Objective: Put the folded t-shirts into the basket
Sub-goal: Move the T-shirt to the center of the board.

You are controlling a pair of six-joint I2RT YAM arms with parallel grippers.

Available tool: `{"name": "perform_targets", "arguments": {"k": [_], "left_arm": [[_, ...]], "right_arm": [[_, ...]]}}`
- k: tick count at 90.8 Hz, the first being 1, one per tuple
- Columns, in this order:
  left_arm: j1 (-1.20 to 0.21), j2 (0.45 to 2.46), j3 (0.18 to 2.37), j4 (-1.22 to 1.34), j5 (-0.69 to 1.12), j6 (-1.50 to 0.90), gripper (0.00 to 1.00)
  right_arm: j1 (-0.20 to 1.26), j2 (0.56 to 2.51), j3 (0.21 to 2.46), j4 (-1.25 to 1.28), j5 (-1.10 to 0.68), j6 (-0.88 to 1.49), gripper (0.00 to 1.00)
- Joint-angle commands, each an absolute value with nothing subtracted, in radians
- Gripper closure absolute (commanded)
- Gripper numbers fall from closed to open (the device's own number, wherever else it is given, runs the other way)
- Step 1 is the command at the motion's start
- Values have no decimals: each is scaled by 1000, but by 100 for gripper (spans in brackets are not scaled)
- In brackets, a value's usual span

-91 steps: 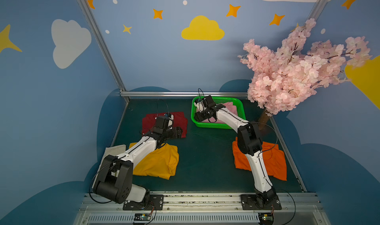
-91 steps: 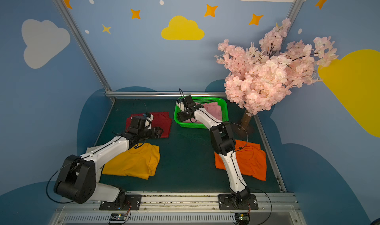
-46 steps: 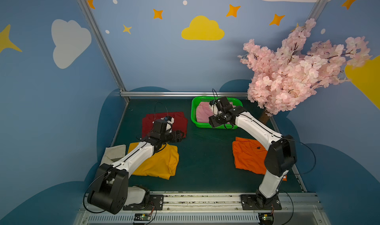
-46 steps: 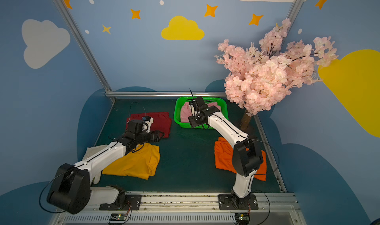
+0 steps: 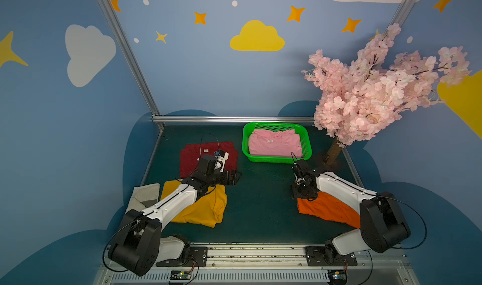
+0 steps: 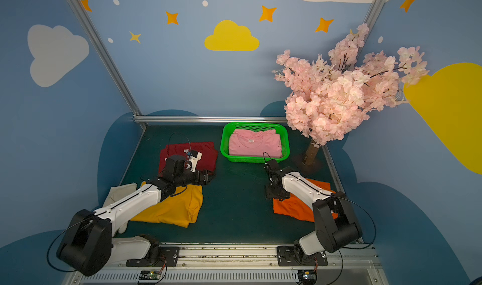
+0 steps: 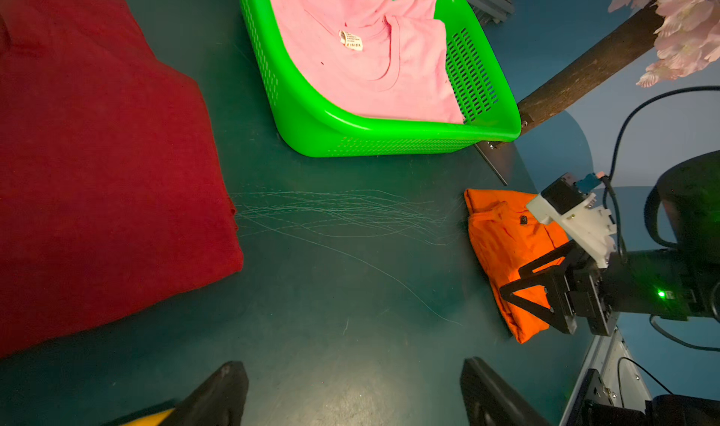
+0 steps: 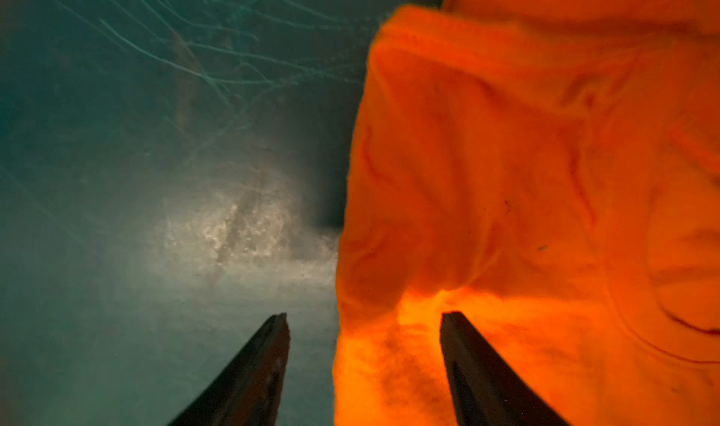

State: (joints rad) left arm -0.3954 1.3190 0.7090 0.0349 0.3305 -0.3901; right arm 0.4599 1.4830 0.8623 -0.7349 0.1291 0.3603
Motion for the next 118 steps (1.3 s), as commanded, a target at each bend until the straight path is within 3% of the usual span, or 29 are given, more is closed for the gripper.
{"name": "perform_targets", "arguments": {"k": [1,32,40,51,64,83,94,118], "left_arm": [[-408,1343,722,55,349,-397,11],[-411,1336,702,37,310,-377,11],[-403,1329,683,28,290,-381,11],[-380,1312,653,18,282,-389,11],[-368,1272,603,6,260,-388,11],[-385,1248,549,25,299,-417,11],[-451,1295,556,60,292,-421,11],[-577,1499,686,63,257,-383,11]], "right_arm": [[445,1504,844,-711,77,406,44],[531,1611,859,-658,-9,416,86],[629,1627,898,-612,-75,457,92],[801,1683,1027,-596,-118,497,93],[932,1752,1175,-592,-162,528,81],[894,1672,1173,-552,-233,518,50],[789,1582,1092,-563,-264,490,39],[371,1418,902,-625,-118,391,26]]}}
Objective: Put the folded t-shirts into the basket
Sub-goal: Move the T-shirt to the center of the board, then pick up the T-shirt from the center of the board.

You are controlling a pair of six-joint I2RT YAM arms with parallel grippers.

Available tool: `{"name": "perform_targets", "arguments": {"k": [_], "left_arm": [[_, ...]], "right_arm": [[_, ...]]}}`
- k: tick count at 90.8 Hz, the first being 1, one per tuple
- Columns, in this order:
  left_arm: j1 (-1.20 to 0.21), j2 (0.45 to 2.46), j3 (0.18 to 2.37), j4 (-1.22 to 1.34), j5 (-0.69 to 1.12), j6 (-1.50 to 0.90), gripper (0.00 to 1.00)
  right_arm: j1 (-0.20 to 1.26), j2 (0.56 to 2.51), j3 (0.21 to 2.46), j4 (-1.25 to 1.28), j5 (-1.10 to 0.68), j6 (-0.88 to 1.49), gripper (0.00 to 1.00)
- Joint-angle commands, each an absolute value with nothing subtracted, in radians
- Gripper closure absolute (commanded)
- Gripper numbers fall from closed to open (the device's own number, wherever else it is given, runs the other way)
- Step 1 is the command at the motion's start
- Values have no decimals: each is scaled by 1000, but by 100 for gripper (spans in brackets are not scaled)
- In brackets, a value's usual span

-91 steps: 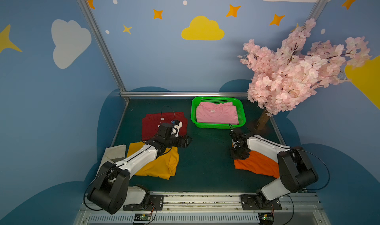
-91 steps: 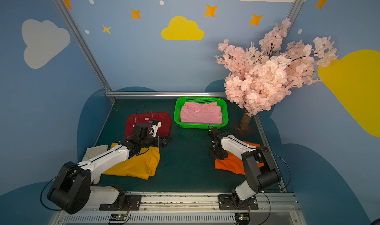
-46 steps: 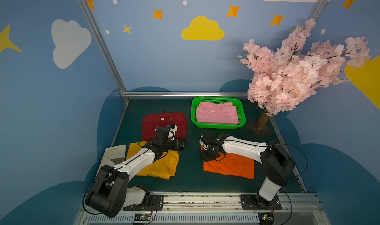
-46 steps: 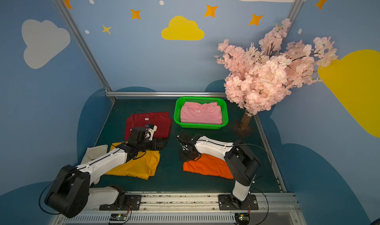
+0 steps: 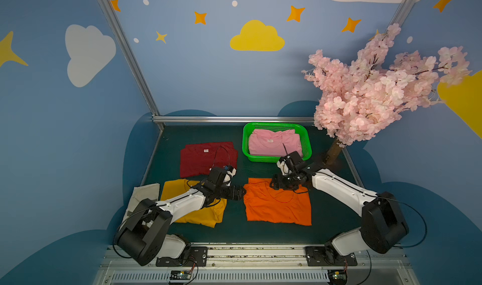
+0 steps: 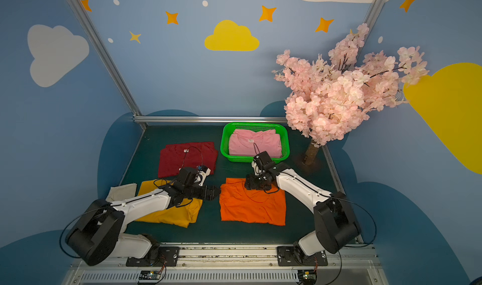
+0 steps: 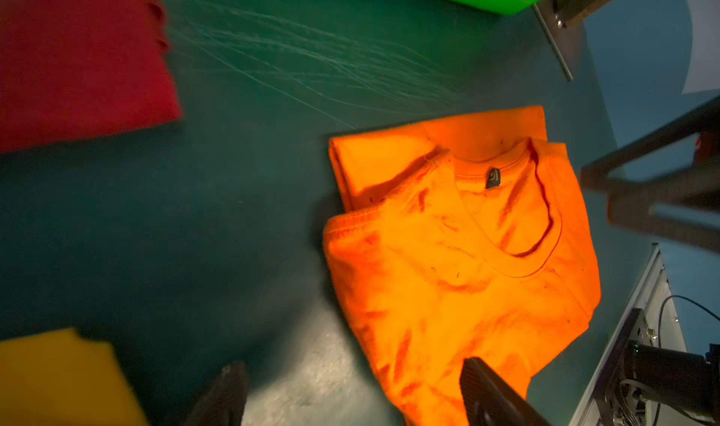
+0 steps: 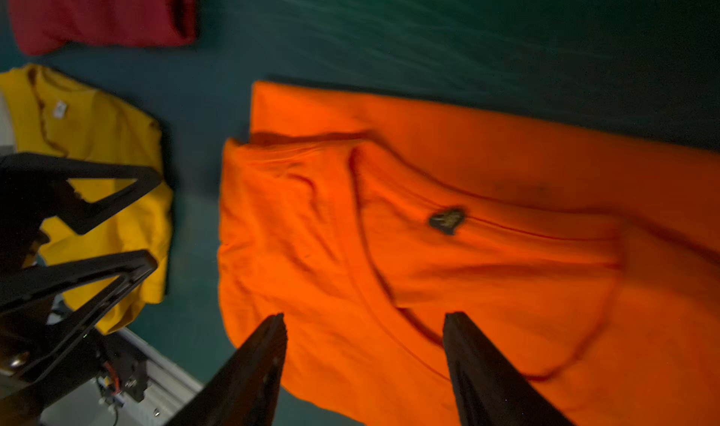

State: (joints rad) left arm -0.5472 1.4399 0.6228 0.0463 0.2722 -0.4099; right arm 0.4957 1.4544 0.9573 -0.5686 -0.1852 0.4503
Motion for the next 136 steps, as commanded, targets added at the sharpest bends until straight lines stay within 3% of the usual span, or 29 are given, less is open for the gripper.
{"name": "perform_targets", "arguments": {"k": [1,17,36,57,71,86,96,117,124,136], "left_arm": [[-581,1509,692,63,257,-382,11],[-630,1644,794,46,258,-362,11],[-667,1754,851,56,221,-373,13],[-688,1802,844,88,234,-389,17],[-692,1812,815,126,240,-405,21],[-695,1844,808,156,244,-421,35],[-693,1853,799,181,244,-441,50],[-689,1793,753,233,213,-466,88],[-681,1753,728,258,210,-480,96],[-669,1675,689,305,212,-506,97]], "right_arm": [[351,1418,898,-623,-115,387,26],[190,1469,898,-616,-113,345,21],[168,1509,884,-581,-152,350,22],[172,1584,837,-505,-211,361,28],[183,1603,820,-475,-242,360,40],[201,1603,795,-420,-301,359,63],[204,1600,780,-389,-328,352,78],[201,1526,737,-326,-334,344,100],[199,1479,716,-293,-329,348,100],[202,1387,653,-209,-339,367,100]]}}
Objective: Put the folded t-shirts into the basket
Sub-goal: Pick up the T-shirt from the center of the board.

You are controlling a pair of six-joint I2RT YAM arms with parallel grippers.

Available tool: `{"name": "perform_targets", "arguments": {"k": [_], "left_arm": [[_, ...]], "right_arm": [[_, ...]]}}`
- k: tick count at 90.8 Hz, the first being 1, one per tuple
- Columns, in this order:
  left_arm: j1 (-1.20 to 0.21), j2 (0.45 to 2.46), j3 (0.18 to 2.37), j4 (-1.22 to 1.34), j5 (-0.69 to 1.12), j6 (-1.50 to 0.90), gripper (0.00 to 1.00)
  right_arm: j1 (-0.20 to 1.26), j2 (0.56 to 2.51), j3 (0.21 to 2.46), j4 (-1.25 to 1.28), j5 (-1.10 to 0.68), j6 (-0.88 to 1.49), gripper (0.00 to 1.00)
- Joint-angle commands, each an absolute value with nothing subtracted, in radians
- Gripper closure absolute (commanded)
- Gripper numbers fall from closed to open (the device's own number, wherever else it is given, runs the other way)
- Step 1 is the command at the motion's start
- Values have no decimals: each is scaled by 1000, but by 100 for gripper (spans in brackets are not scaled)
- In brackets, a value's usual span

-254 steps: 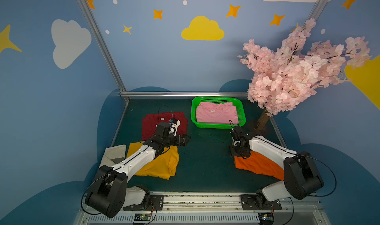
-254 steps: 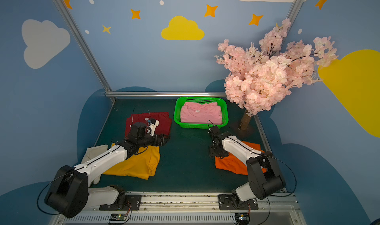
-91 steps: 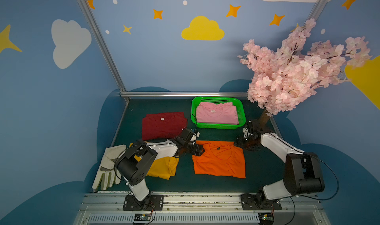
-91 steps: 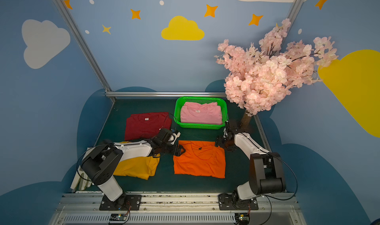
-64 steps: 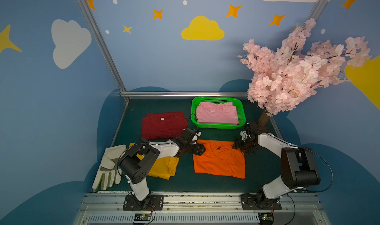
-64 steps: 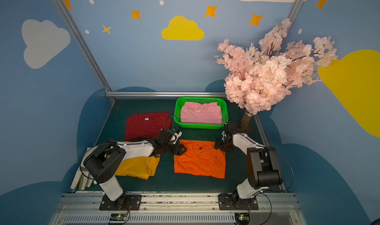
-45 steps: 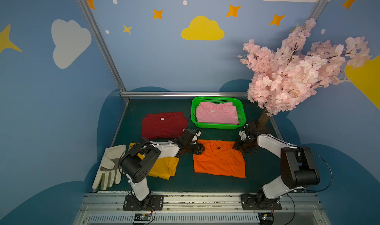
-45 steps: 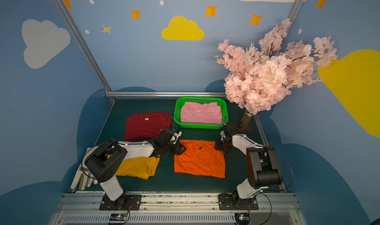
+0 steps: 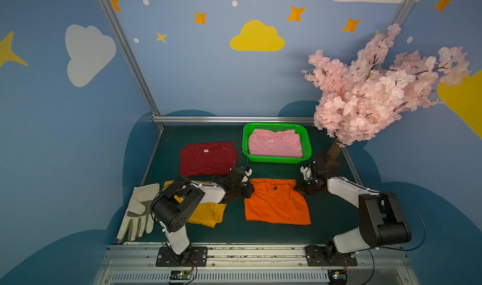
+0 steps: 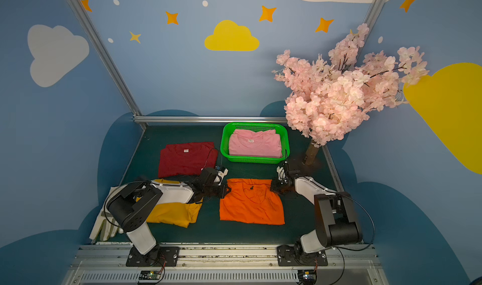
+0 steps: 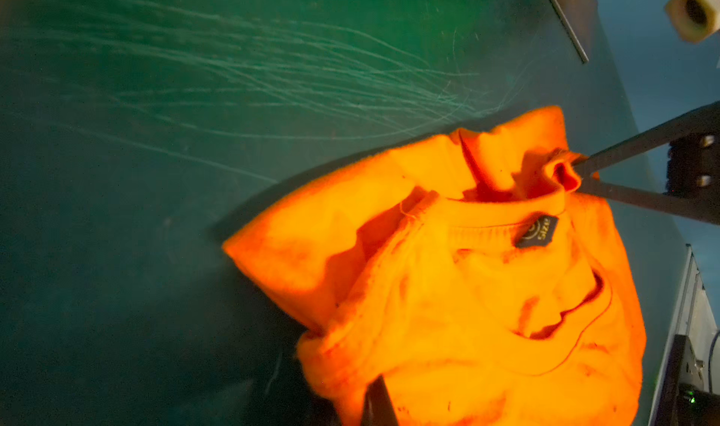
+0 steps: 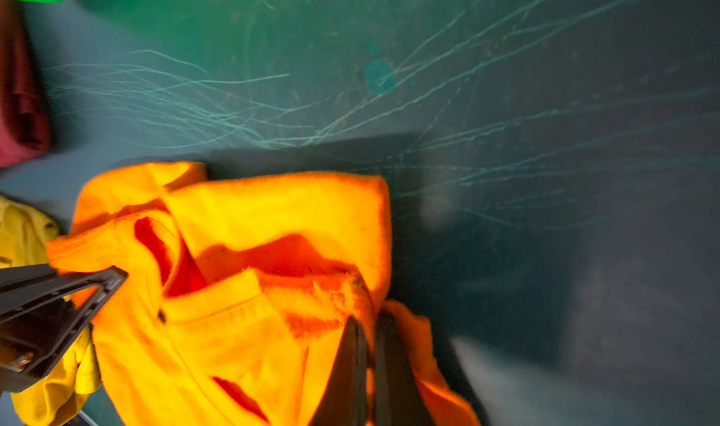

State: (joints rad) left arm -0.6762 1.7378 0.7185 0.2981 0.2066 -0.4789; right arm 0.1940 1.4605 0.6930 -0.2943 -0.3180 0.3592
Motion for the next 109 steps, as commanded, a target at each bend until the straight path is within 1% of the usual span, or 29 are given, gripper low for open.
{"name": "perform_targets", "arguments": {"k": [1,16,39,57,74,91,109], "left_arm": [[-669,1669,688,306,212,-508,97],[-659,1589,669,323,227,-523,97],[-650,1430,650,313,199,-539,97],[-646,1301,649,279,184,-535,97],[-646,1192,701,200,148,-504,97],[-644,1161,794,144,114,-455,97],[-616,1214,916,125,96,-408,98]], "right_arm": [[201,1379,647,-204,-338,368,100],[225,1263,611,-145,-319,367,100],[264,1138,630,-170,-234,357,100],[291,1060,666,-218,-209,369,100],[323,989,771,-283,-150,386,100],[347,965,852,-293,-102,391,100],[387,992,944,-284,-3,362,100]]}}
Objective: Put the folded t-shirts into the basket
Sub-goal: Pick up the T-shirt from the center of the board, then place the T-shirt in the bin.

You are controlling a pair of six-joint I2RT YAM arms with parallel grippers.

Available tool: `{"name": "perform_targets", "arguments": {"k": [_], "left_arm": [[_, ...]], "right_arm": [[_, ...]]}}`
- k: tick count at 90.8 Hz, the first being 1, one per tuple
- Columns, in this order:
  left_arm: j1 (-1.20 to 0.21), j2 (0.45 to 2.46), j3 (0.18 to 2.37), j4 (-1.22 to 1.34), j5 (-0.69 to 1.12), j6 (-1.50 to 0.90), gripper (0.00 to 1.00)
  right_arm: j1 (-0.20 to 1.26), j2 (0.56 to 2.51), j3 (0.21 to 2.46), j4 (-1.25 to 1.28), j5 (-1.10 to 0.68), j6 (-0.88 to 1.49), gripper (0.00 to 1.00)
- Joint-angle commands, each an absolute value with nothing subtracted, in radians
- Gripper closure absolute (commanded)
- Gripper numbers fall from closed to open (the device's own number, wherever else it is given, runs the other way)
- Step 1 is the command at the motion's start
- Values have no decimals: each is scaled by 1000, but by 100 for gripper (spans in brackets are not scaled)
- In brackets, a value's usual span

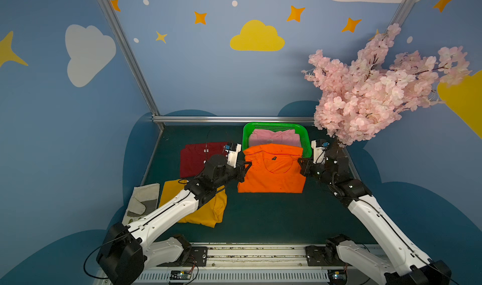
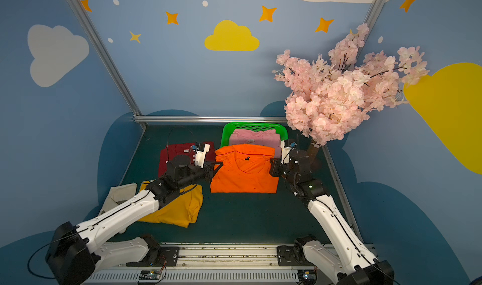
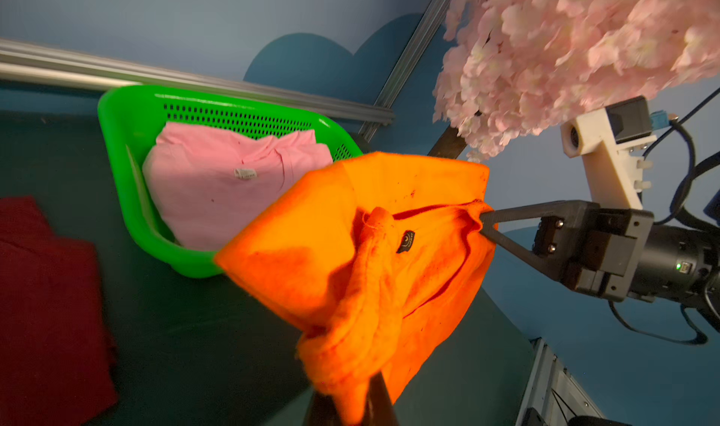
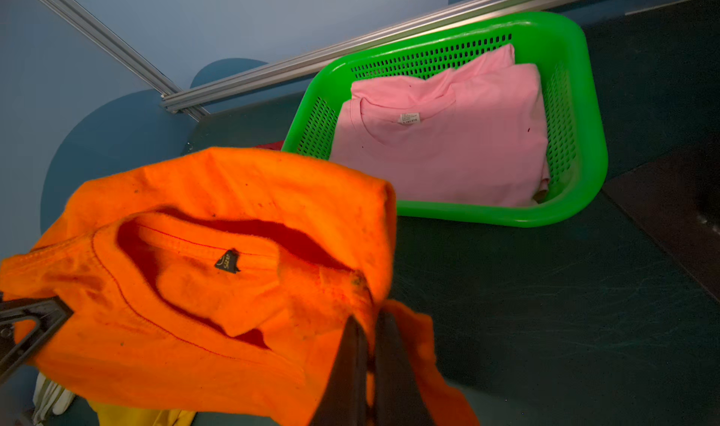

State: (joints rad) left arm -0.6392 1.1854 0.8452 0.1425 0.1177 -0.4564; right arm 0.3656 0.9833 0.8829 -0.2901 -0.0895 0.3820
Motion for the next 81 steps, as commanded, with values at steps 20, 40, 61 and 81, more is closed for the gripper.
{"name": "perform_targets", "arguments": {"k": [20,40,61,81], "left_arm": [[-548,1367,1079,124,149,-381,97],[-491,1558,1263,134,197,-351,97],[-461,1755,1468,125,219,-310,98],[-450,1928,1624,106,243,-288,98]], "right_arm": [[403,1096,1020,-145,130,283,100],[409,1274,1141,-43,259,141,100],[410,1450,1214,141,374,-42,100],[405,1613,1320,197,471,-146,100]]}}
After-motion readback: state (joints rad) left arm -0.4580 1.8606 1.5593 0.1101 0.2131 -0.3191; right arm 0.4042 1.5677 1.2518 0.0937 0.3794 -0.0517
